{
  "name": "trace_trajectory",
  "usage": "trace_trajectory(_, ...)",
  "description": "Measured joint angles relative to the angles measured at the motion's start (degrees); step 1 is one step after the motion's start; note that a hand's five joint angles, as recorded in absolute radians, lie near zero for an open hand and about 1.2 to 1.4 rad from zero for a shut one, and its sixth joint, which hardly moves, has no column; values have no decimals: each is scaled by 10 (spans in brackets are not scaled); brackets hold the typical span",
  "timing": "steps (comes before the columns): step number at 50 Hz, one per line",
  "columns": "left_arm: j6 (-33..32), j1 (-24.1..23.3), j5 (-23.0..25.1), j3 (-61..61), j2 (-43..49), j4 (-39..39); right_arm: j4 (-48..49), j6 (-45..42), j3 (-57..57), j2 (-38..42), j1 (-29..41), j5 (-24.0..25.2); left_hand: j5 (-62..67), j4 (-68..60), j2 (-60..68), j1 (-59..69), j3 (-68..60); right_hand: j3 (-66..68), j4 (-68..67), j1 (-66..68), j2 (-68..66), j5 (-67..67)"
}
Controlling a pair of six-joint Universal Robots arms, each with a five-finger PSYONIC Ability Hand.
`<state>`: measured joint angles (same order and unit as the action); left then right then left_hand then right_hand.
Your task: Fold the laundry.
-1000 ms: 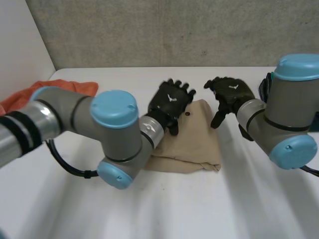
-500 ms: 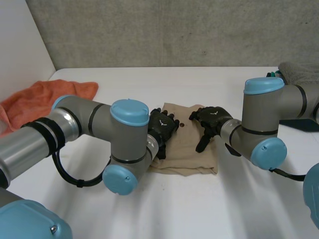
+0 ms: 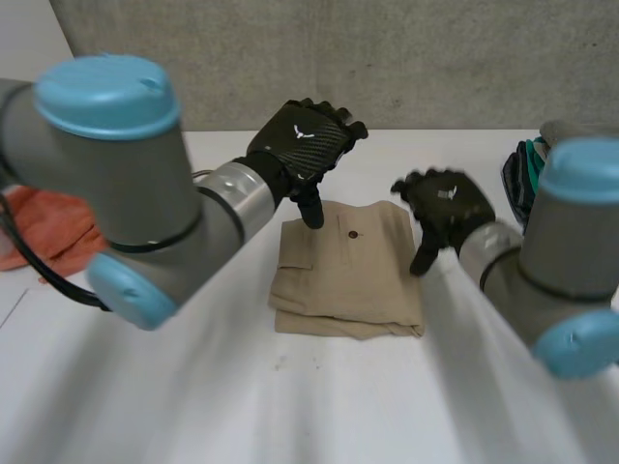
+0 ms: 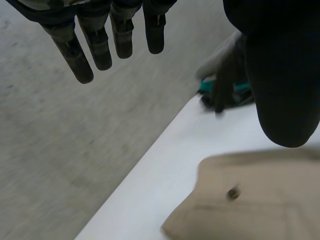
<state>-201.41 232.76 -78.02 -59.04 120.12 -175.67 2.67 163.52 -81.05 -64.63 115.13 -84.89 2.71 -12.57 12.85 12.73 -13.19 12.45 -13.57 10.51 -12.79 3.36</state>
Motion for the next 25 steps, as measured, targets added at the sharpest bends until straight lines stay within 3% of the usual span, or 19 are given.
trace_trajectory(3,29,27,92,-35,-31,3,70,-1,-103,-16,18,2,0,0,0,0,0,-1,0,0,0,0)
trace_trajectory(8,45,52,160,-66,-46,9,179,-4,-181,0,52,6,0,-1,0,0,0,-1,0,0,0,0)
trace_trajectory(16,45,56,171,-77,-46,16,267,-47,-172,83,74,0,2,-2,1,2,-1,-1,0,0,0,0)
trace_trajectory(25,43,52,163,-75,-47,16,270,-90,-101,142,72,-9,2,-2,1,2,-1,19,-11,18,-20,10)
